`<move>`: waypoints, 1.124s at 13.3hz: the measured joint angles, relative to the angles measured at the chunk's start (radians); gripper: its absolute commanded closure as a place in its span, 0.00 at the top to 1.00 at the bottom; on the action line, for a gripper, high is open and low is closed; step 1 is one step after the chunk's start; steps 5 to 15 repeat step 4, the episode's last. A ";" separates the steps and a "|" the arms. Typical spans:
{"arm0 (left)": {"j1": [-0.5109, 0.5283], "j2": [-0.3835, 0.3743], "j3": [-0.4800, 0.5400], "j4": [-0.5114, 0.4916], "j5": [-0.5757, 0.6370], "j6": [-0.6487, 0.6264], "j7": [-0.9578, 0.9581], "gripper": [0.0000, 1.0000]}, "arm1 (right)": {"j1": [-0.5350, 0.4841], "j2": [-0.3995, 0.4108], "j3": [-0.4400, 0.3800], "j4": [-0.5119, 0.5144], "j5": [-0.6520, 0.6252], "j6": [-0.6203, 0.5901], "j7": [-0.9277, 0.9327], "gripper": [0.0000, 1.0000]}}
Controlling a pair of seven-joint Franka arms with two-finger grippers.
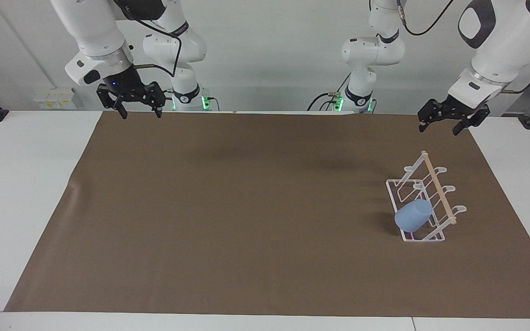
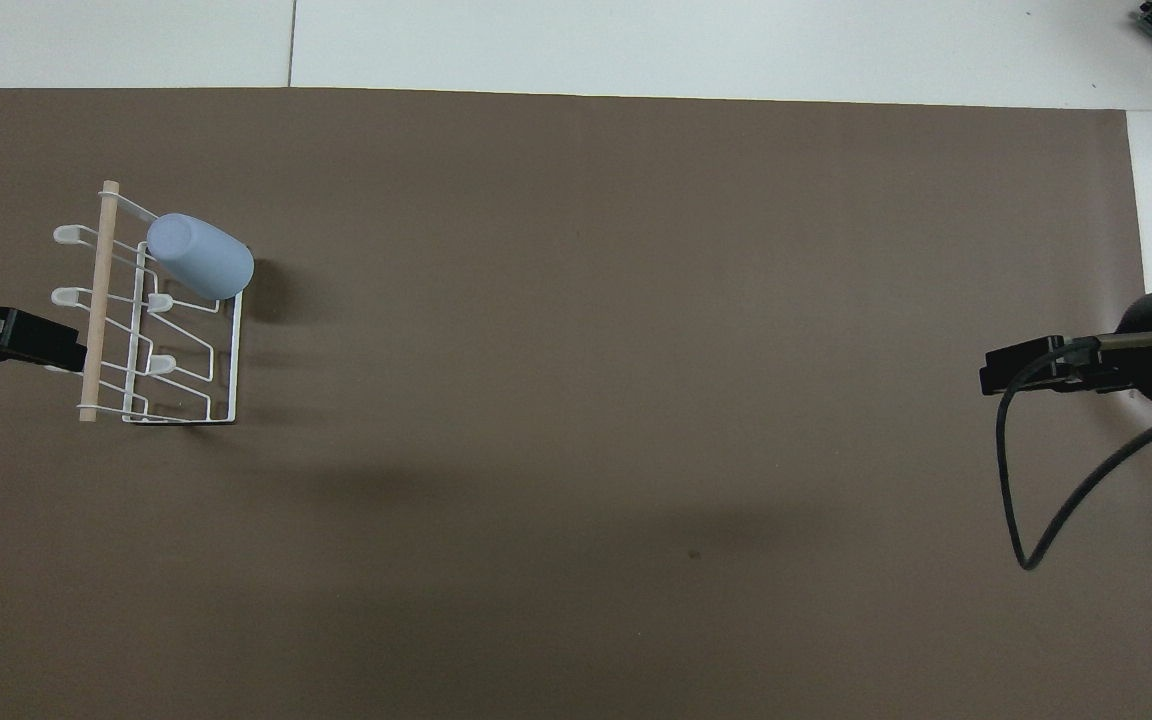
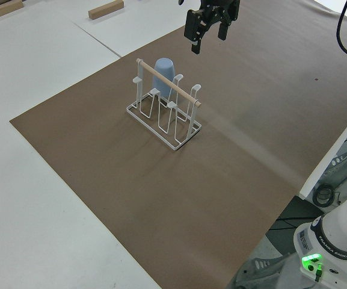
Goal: Hang cup on cup holder
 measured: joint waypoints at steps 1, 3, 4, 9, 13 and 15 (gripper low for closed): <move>-0.001 0.000 0.000 0.000 0.000 0.000 -0.001 1.00 | 0.000 0.000 0.000 0.000 0.000 0.000 0.000 1.00; -0.003 0.000 0.000 0.000 0.000 0.000 -0.002 1.00 | 0.000 0.000 0.000 0.000 0.000 0.000 0.000 1.00; -0.003 0.000 0.000 0.000 0.000 0.000 -0.002 1.00 | 0.000 0.000 0.000 0.000 0.000 0.000 0.000 1.00; -0.003 0.000 0.000 0.000 0.000 0.000 -0.002 1.00 | 0.000 0.000 0.000 0.000 0.000 0.000 0.000 1.00; -0.003 0.000 0.000 0.000 0.000 0.000 -0.002 1.00 | 0.000 0.000 0.000 0.000 0.000 0.000 0.000 1.00; -0.003 0.000 0.000 0.000 0.000 0.000 -0.002 1.00 | 0.000 0.000 0.000 0.000 0.000 0.000 0.000 1.00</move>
